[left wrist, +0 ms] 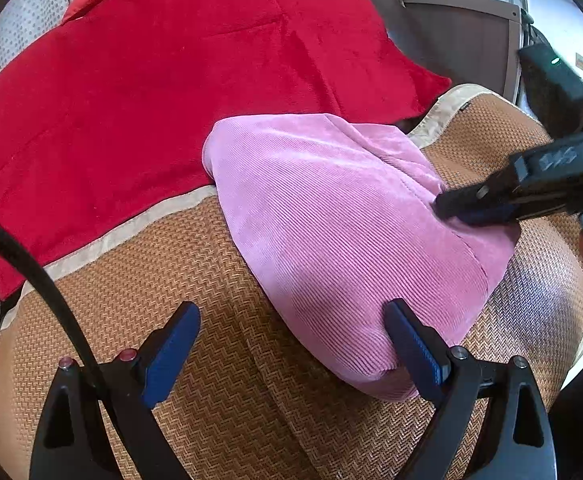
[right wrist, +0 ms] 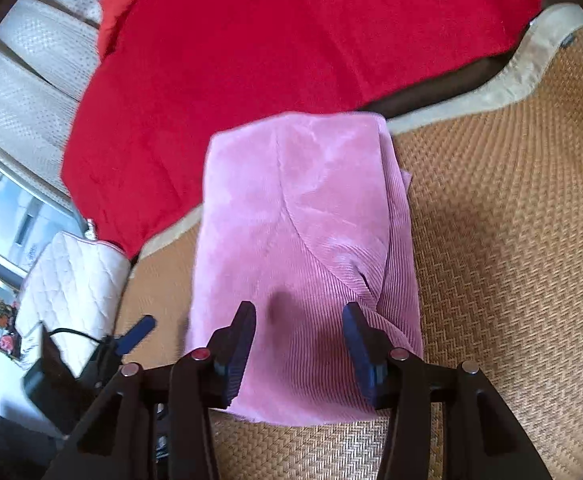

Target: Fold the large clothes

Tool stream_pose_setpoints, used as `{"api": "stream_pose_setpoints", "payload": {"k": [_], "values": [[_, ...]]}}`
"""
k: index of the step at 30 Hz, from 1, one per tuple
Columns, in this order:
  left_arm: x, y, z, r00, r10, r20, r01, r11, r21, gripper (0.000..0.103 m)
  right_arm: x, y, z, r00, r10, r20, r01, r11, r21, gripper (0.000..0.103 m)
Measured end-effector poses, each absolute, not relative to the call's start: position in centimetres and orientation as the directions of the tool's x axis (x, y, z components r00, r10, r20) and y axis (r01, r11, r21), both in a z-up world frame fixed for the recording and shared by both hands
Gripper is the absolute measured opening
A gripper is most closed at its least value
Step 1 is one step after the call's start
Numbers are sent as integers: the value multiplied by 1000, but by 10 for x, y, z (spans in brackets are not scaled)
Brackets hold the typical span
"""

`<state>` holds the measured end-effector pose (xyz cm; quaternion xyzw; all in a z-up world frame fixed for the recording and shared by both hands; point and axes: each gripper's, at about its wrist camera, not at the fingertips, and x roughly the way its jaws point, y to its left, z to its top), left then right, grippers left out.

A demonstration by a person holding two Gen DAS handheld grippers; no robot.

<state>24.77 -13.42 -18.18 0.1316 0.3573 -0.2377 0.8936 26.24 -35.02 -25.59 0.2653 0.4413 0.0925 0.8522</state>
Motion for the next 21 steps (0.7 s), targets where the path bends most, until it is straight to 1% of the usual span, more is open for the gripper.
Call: {"api": "stream_pose_setpoints", "payload": {"k": [4,9,12,16,18,20,21], "values": [[250,-133,-181,631,-330,-702,518,853,64,94,278,-342,-268,560,380,-736,93,854,512,50],[250,-133,-180,630,-330,-703,517,853,63,94,275,-345,-260,581,389,-715,90,843,531,50],[249,-133,-181,629,-332,-703,518,853,60,94,267,-358,-247,617,394,-681,59,840,539,50],[249,-133,-181,627,-333,-704,517,854,56,94,281,-362,-237,652,379,-657,59,838,543,50],[249,-133,-182,626,-336,-703,518,854,53,94,297,-365,-245,638,375,-672,87,833,547,50],[249,-134,-182,627,-334,-703,517,854,55,94,312,-369,-265,590,382,-711,138,820,555,49],[249,-134,-182,626,-335,-704,519,853,54,94,314,-371,-271,583,394,-711,146,810,568,49]]}}
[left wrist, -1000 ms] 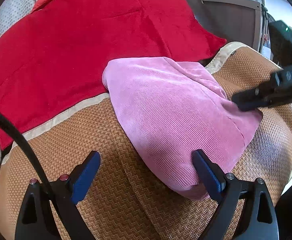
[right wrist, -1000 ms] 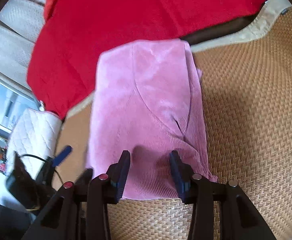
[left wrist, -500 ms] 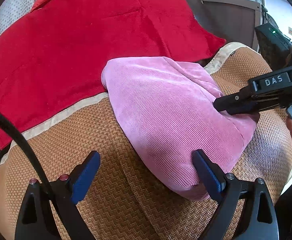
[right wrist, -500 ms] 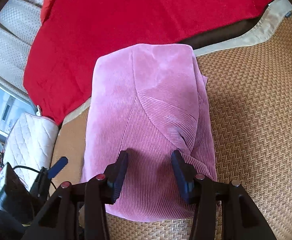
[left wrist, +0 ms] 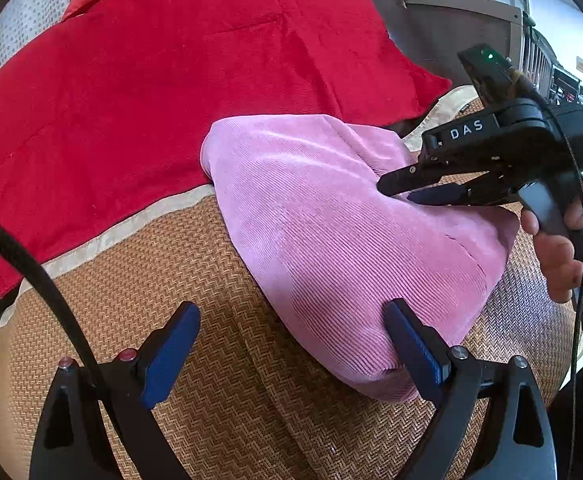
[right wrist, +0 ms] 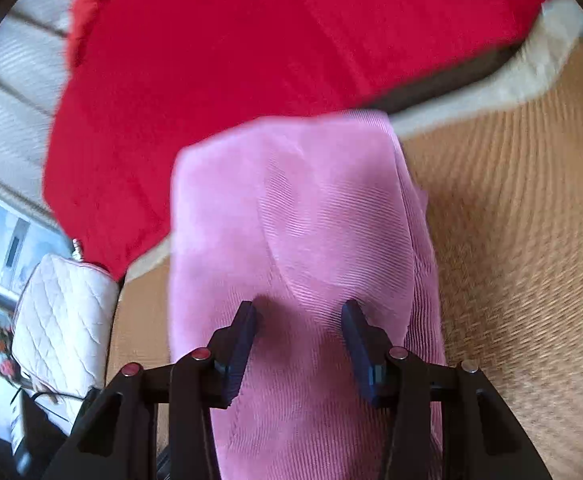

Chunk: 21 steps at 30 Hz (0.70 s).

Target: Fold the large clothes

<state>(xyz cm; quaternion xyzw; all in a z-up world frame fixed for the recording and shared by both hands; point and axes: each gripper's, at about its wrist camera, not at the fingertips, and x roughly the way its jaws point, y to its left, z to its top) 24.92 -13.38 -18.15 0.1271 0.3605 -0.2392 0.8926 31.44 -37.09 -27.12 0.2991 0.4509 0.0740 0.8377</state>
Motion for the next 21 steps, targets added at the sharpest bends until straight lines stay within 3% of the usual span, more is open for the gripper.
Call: {"api": "stream_pose_setpoints", "payload": {"k": [14,21], "values": [[251,-133,-182,617,-336,-711,517,855,45,94,273,-393,-237,635,397,-663,73,824,562,50],[251,-136,-182,616,-336,-713,517,855,45,94,275,-385,-260,564,370,-738,85,863,497,50]]}}
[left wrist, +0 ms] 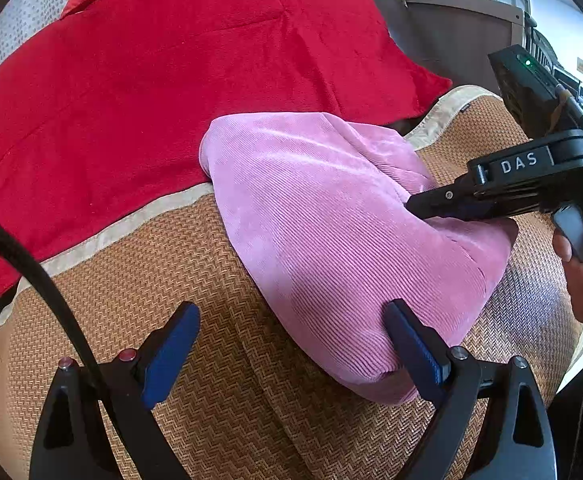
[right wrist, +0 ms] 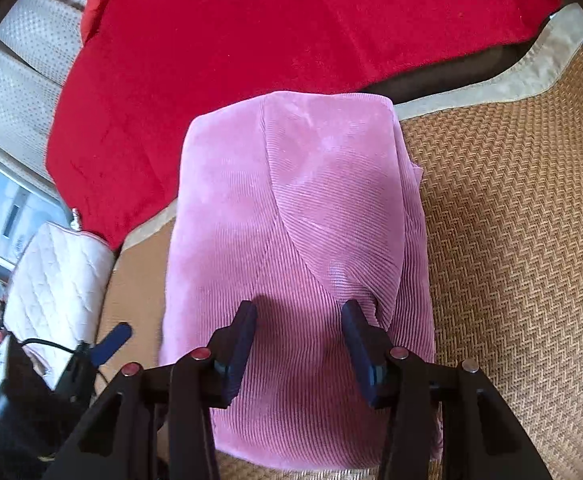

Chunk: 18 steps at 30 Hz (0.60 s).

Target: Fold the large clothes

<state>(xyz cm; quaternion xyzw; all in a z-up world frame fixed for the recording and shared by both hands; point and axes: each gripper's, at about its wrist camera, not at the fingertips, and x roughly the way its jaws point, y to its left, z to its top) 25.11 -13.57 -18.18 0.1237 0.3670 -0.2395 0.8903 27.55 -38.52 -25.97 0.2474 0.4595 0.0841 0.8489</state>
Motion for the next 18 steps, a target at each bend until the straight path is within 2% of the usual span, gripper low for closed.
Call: {"api": "stream_pose_setpoints", "payload": {"k": [7,11,18], "values": [[255,-129,-174,603,-353,-716,511,860,5,94,266,-396,-242,597,383,-705,72,849,523,50],[255,-129,-169,616,-341,-710,508,861,27,94,251,-413,-231,630,378,-678,60,847,528,50],[260,-131,-175,616,-318,-721,505,862,52,94,243,-409,-239,588,381,-713,48,864,502,50]]}}
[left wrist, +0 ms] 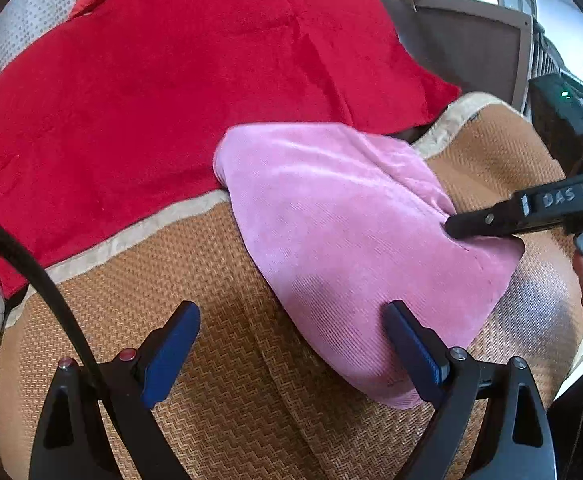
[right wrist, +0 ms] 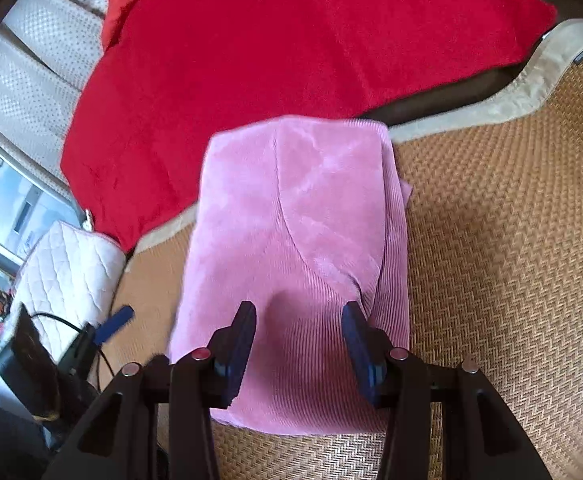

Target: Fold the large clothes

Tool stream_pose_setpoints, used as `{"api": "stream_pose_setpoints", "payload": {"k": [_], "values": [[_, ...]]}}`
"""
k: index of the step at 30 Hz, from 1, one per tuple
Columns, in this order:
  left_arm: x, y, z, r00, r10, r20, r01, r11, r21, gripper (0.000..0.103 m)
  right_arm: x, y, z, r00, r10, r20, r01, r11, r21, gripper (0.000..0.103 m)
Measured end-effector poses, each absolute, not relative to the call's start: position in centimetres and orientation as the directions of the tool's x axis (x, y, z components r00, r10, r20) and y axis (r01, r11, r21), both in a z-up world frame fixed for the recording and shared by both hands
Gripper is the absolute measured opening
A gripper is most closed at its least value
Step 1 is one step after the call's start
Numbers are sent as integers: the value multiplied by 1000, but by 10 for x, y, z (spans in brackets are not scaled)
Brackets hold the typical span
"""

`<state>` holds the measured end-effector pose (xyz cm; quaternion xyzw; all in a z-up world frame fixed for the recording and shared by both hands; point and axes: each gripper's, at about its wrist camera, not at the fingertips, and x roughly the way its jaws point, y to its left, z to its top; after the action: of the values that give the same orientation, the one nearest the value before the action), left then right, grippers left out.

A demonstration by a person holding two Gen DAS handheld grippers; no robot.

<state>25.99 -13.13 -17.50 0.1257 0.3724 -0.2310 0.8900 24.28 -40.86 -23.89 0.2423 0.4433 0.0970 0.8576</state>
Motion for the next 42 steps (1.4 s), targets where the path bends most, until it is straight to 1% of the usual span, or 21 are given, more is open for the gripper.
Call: {"api": "stream_pose_setpoints", "payload": {"k": [2,4,6,8,9,11,12,13,17,19,21,25,31,34,38,40,42], "values": [[263,-131,-180,603,-321,-730,503,864,35,94,249,-404,-254,548,380,-745,72,866,495,50],[267,-127,-177,586,-342,-735,504,863,1,94,250,-402,-254,548,368,-751,65,876,477,50],[270,-121,-171,583,-366,-726,512,859,-22,94,248,-405,-250,553,376,-743,58,873,484,50],[274,-115,-167,588,-372,-718,501,864,-38,94,245,-416,-246,568,401,-719,60,851,522,50],[277,-109,-163,585,-388,-712,495,866,-66,94,243,-422,-243,578,409,-706,64,840,540,51],[284,-97,-159,569,-437,-697,483,863,-146,94,236,-441,-235,619,400,-675,80,823,562,61],[289,-91,-158,556,-465,-689,477,857,-193,94,232,-452,-232,644,381,-663,100,817,567,70],[294,-86,-158,533,-501,-682,476,844,-247,94,230,-460,-231,657,374,-655,111,811,574,72],[313,-76,-169,454,-593,-665,455,796,-399,94,229,-494,-241,661,426,-618,145,735,662,72],[321,-79,-178,399,-626,-670,441,772,-459,94,233,-502,-253,638,457,-620,156,712,685,73],[326,-86,-185,362,-632,-685,423,766,-483,94,239,-495,-258,615,478,-627,163,701,694,73],[329,-103,-194,328,-632,-702,431,762,-484,94,249,-493,-268,595,522,-610,144,678,721,73],[334,-129,-206,204,-708,-677,445,682,-580,94,266,-493,-285,564,609,-558,98,621,777,76],[338,-136,-211,191,-716,-671,429,676,-599,96,275,-486,-293,531,623,-574,96,629,771,76],[342,-142,-213,175,-727,-663,426,664,-615,97,288,-468,-302,486,669,-562,57,617,785,77],[344,-143,-215,173,-738,-653,419,655,-629,97,293,-456,-302,474,693,-543,18,609,793,82],[345,-144,-215,173,-746,-644,417,647,-638,97,294,-446,-301,481,695,-535,-5,612,791,83]]}}
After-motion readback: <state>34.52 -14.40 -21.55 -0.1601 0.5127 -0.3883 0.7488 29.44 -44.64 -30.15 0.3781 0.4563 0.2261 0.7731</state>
